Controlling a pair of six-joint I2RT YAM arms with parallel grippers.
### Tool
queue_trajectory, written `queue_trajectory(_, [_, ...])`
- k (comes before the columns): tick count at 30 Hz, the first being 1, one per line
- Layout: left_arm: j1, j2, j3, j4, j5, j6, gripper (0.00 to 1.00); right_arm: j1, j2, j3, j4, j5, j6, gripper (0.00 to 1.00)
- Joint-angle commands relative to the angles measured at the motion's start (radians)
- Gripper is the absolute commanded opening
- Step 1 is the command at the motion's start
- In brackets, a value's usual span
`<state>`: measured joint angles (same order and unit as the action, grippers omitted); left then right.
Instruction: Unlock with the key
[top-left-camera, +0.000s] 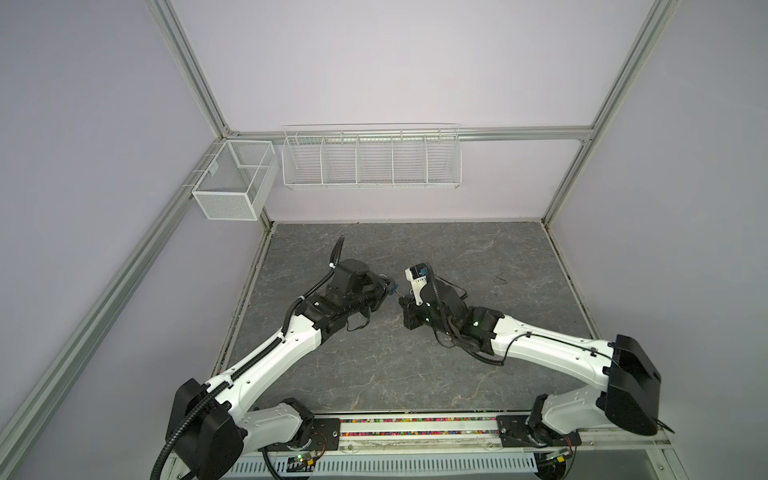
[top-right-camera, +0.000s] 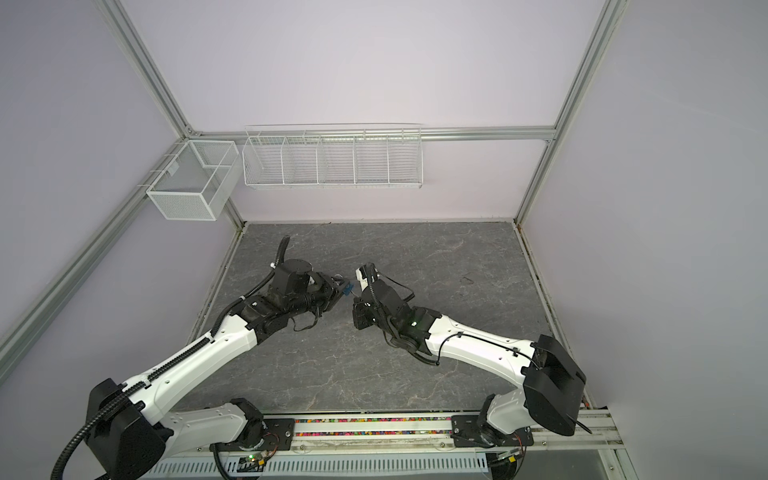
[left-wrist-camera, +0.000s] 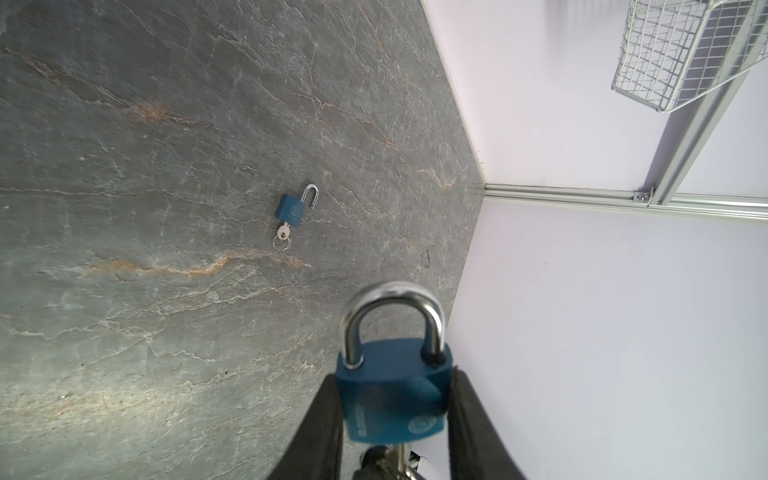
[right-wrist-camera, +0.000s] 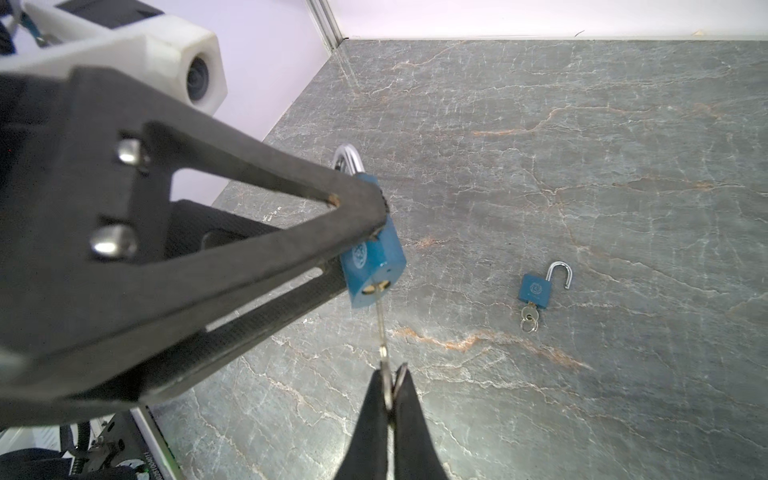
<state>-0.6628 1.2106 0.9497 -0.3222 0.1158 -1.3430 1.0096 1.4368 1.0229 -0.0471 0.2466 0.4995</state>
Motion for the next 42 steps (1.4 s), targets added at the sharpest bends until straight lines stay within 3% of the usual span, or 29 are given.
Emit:
queue_trajectory(1, [-0.041,0.017,-0.008,-0.027,0.144,-0.016,0.00,-0.003,0.004,0.055,0.210,-0.004,-0.055,0.06])
queue_trajectory(7, [-0.041,0.021,-0.017,-0.014,0.158,-0.019,0.00,-0.009,0.001,0.052,0.227,-0.018,-0.090,0.06])
queue_trajectory(16, [-0.043,0.004,-0.031,-0.021,0.141,-0.017,0.00,-0.049,0.031,0.069,0.268,-0.257,0.172,0.06])
queue_trajectory(24, [-0.044,0.001,-0.025,-0.027,0.132,-0.016,0.00,-0.012,0.031,0.094,0.181,-0.102,0.038,0.06])
queue_trajectory(28, [-0.054,-0.011,-0.035,-0.022,0.126,-0.034,0.00,-0.022,0.056,0.146,0.129,-0.079,0.042,0.06])
queue_trajectory(37, [-0.055,0.009,-0.041,0.005,0.132,-0.044,0.00,-0.005,0.087,0.149,0.196,-0.080,0.074,0.06])
queue_trajectory(42, [-0.054,0.003,-0.048,0.003,0.126,-0.045,0.00,-0.011,0.060,0.114,0.224,0.013,0.108,0.06])
